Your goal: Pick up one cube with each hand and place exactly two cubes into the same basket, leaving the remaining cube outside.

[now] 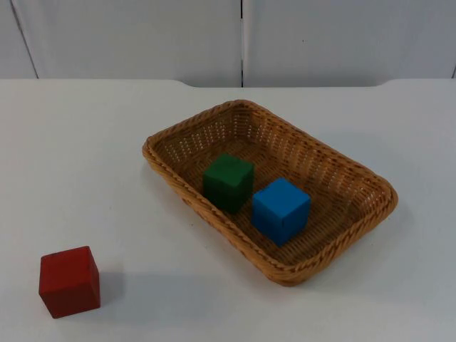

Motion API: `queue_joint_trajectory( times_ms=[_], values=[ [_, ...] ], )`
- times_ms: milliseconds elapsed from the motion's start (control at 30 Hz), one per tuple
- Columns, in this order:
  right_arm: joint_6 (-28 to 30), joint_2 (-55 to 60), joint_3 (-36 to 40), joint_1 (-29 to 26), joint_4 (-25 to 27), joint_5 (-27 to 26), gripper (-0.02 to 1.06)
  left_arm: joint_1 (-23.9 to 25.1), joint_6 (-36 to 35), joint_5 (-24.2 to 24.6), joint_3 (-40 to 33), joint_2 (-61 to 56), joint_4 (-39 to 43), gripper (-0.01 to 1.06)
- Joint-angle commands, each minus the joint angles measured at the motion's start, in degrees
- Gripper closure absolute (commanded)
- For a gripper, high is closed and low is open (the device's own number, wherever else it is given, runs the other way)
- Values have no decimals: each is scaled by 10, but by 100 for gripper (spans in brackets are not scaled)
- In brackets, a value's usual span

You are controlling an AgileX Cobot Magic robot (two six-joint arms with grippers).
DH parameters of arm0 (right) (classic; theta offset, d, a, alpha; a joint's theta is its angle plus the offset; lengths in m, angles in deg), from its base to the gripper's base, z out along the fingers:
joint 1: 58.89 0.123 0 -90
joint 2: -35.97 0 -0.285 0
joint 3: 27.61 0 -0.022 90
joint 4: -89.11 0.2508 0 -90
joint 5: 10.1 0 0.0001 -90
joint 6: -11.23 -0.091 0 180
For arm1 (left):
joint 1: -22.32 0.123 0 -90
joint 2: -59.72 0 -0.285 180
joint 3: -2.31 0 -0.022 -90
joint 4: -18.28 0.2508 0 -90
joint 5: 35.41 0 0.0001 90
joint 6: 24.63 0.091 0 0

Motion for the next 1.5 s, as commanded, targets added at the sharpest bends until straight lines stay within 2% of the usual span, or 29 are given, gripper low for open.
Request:
queue_joint_trajectory(
  times_ms=[0, 700, 800, 867, 900, 933, 967, 1467],
  values=[
    [-8, -2, 5, 2, -1, -14, 29, -3, -5, 2, -3, -2, 3, 22],
    [-1, -2, 6, 2, -1, -13, 28, -3, -6, 2, -3, -2, 3, 22],
    [-1, -2, 6, 2, -1, -13, 23, -3, -6, 2, -3, -2, 3, 20],
    [-1, -2, 6, 2, -1, -13, 12, -3, -6, 2, -3, -2, 3, 11],
    [-1, -2, 6, 2, -1, -13, 4, -3, -7, 2, -3, -2, 3, 1],
    [-1, -2, 6, 2, -1, -13, 4, -3, -7, 2, -3, -2, 3, 1],
    [-1, -2, 6, 2, -1, -13, -1, -3, -7, 2, -3, -2, 3, 0],
    [-1, -2, 6, 2, -1, -14, -1, -3, -7, 2, -3, -2, 3, 0]
  ],
)
